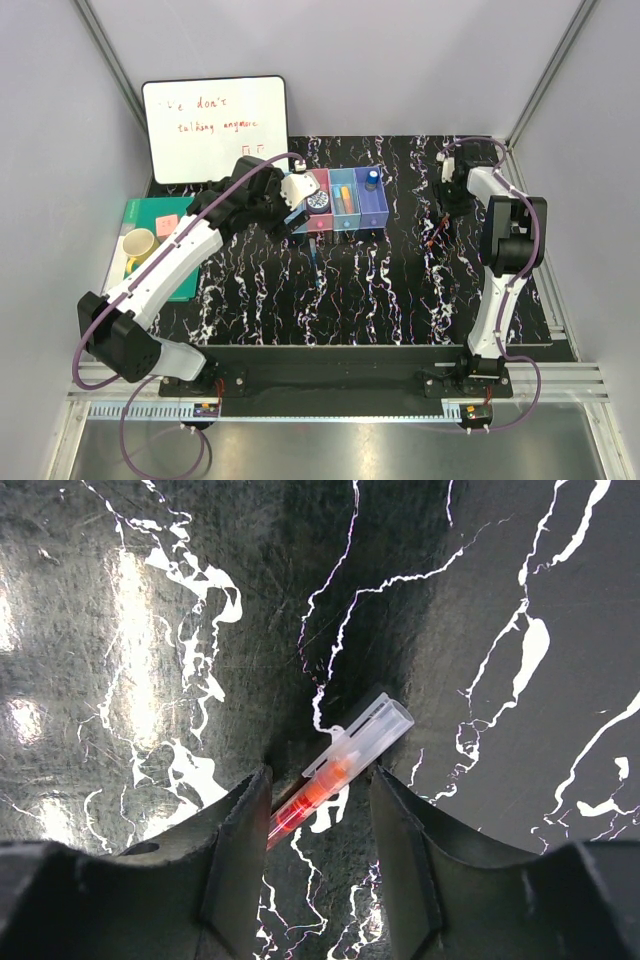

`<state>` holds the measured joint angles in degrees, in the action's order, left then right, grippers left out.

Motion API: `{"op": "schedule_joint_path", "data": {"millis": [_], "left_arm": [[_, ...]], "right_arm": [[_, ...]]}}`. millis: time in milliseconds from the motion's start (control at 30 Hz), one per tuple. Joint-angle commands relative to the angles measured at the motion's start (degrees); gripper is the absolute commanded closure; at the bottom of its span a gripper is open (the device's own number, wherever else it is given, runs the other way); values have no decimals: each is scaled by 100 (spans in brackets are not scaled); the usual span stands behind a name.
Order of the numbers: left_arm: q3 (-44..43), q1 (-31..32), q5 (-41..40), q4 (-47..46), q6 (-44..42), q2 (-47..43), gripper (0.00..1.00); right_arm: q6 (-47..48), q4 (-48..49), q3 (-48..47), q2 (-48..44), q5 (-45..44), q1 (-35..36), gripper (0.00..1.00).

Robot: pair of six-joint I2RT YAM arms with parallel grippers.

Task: Sort the stationery into containers
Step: Pick up the pen from the center of the board.

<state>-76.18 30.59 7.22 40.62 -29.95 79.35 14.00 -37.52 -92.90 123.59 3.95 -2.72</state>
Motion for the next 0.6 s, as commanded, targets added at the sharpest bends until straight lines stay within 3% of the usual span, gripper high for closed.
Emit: {"op": "schedule_joint_path", "data": {"millis": [0,233,467,567], "left_arm": [[-151,8,-89,-142,-1,-201,18],[-81,-9,-116,-160,-28,-254,18],[-46,-9,-72,-204,-10,-219,18],[-2,-9,42,-230,68,-122,19]], "right_arm": [[-73,-300,150,332,-26,26,48],[-204,-344,-377,648,45,26,50],[-266,-344,-474,816,-8,96,64],[-179,-335,-457,825,-131,158,77]]}}
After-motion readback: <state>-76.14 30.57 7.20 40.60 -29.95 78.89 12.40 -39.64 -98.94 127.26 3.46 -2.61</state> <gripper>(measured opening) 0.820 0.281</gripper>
